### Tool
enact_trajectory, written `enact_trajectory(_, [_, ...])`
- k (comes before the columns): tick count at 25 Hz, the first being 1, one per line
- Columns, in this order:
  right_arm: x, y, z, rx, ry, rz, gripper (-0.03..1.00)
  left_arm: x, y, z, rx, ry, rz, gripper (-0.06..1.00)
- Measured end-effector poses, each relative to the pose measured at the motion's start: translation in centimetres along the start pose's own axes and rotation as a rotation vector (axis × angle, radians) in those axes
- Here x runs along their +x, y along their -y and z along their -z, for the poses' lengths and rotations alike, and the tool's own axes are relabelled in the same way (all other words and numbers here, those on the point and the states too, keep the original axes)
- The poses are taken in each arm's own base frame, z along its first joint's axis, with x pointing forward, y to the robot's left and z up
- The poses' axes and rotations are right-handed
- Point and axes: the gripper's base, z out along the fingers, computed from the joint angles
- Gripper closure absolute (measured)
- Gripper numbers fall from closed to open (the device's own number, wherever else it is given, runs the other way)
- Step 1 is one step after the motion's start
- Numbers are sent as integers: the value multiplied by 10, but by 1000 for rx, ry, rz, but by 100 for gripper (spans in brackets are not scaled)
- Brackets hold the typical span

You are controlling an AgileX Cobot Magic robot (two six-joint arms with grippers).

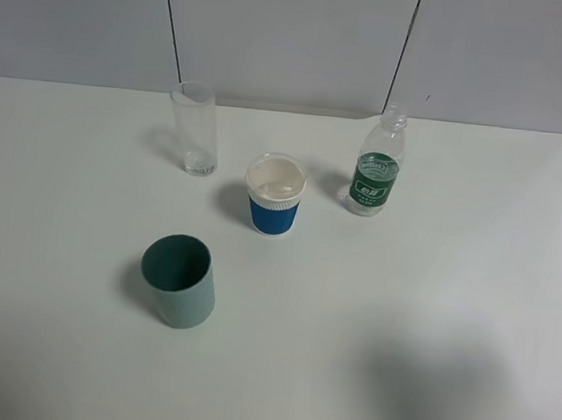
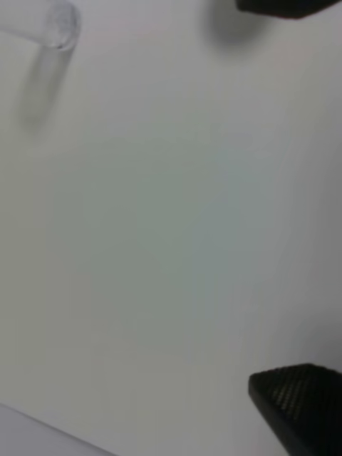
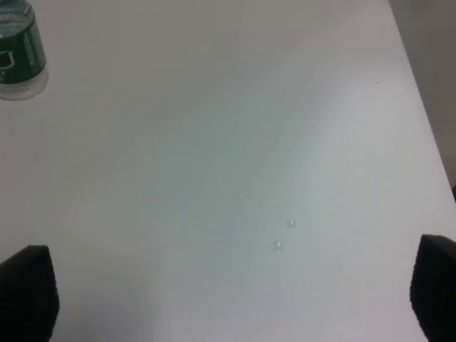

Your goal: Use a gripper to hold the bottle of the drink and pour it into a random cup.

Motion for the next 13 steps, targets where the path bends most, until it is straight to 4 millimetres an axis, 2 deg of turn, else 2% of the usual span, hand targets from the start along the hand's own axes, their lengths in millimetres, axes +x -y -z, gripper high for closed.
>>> enact_trajectory(13, [0,0,0,0,0,0,-2,0,0,0,0,0,0,-4])
